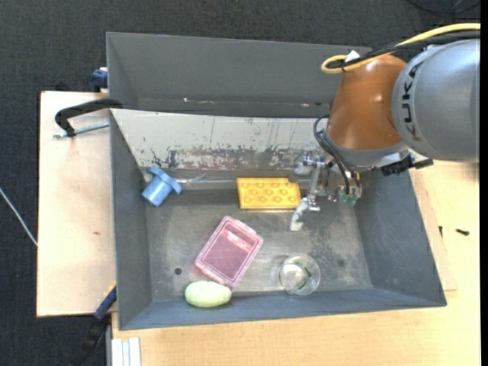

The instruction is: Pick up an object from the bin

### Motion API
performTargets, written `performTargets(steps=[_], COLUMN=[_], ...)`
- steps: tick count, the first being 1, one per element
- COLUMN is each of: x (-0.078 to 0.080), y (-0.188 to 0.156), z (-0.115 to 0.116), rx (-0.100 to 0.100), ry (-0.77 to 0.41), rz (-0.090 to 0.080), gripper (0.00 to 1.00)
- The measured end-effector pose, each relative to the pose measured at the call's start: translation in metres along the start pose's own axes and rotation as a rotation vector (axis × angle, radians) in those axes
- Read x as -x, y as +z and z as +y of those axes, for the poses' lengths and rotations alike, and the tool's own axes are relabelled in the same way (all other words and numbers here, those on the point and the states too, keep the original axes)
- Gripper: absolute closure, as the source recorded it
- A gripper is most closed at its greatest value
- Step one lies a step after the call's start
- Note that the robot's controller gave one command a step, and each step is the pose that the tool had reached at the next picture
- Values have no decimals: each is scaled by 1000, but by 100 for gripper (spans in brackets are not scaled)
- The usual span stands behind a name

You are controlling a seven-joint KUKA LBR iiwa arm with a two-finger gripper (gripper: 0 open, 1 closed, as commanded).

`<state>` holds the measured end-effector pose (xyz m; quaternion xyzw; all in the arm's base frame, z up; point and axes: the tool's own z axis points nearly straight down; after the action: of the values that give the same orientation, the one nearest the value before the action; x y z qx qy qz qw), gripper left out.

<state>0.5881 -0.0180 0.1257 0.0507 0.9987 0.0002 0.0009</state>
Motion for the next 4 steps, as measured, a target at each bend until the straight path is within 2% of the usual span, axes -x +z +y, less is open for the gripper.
performTargets(steps=[1,2,3,4], x=[6,12,12,16], y=[45,48,48,-25], z=[44,50,48,51], rx=[1,10,11,3], ry=[-150,-14,7,-16], rz=[-9,-18,-16,-12], gripper=[0,100,100,100])
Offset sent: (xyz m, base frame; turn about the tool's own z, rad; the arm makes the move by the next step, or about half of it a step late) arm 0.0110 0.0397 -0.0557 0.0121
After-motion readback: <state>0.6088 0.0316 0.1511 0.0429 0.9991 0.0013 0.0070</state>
